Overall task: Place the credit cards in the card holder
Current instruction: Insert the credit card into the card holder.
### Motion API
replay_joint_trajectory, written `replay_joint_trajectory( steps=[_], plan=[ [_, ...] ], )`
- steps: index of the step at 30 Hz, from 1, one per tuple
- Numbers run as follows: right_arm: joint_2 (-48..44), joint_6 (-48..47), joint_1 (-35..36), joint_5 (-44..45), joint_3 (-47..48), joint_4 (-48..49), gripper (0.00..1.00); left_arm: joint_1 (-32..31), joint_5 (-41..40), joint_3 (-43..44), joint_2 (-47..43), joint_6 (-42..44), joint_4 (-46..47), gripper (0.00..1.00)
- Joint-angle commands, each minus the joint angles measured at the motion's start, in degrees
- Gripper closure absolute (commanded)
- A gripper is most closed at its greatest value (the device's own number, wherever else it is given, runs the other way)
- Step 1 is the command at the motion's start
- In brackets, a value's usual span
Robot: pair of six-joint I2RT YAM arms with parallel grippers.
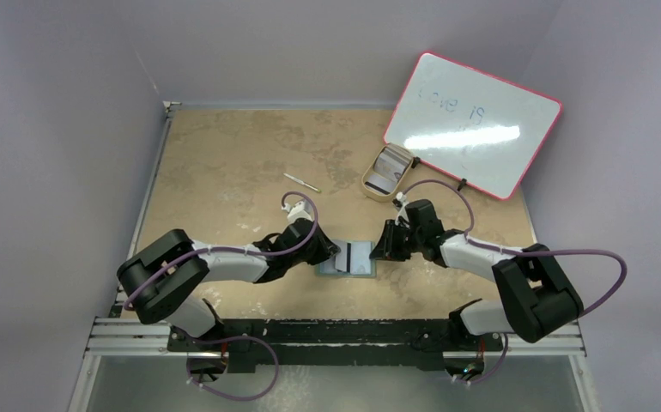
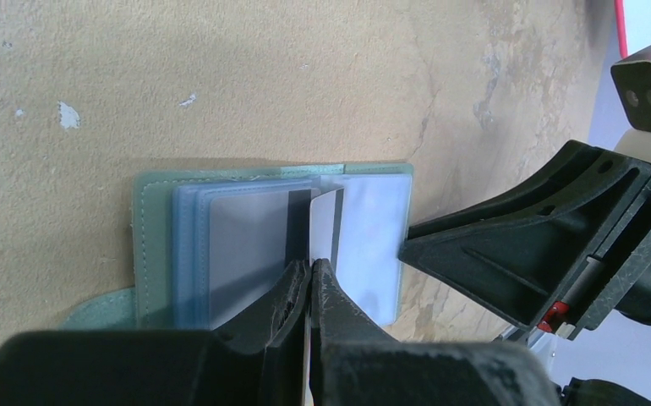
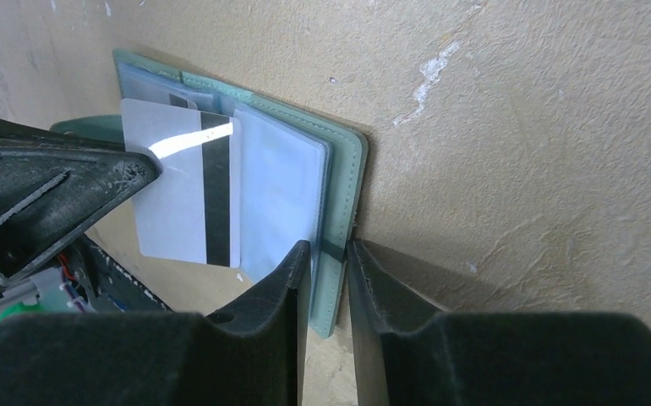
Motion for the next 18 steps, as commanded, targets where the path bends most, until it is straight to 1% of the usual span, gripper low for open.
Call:
replay_joint_trajectory(
  steps=[1,5,9,18],
  plan=[
    [-0.78,0.33,0.19,-2.08,-0.95,0.33,0.75,0.02,-1.54,-1.85,2.35,0.91,4.32,1.00],
    [-1.73,0.79,0.15,-1.77,-1.78,0.55,0.73,0.02,-0.89,-1.49,4.42,1.11,4.46,1.00],
    [-2.23,1.50,0.18,-2.38,-2.53,1.54,0.72,0.02,-1.68,-3.43,4.25,0.56,6.02,1.00],
    [-4.04,2.00,0.17,-2.40,-3.42,1.72,0.74,-0.02,-3.97,-3.43,5.06,2.31,4.65,1.00]
  ],
)
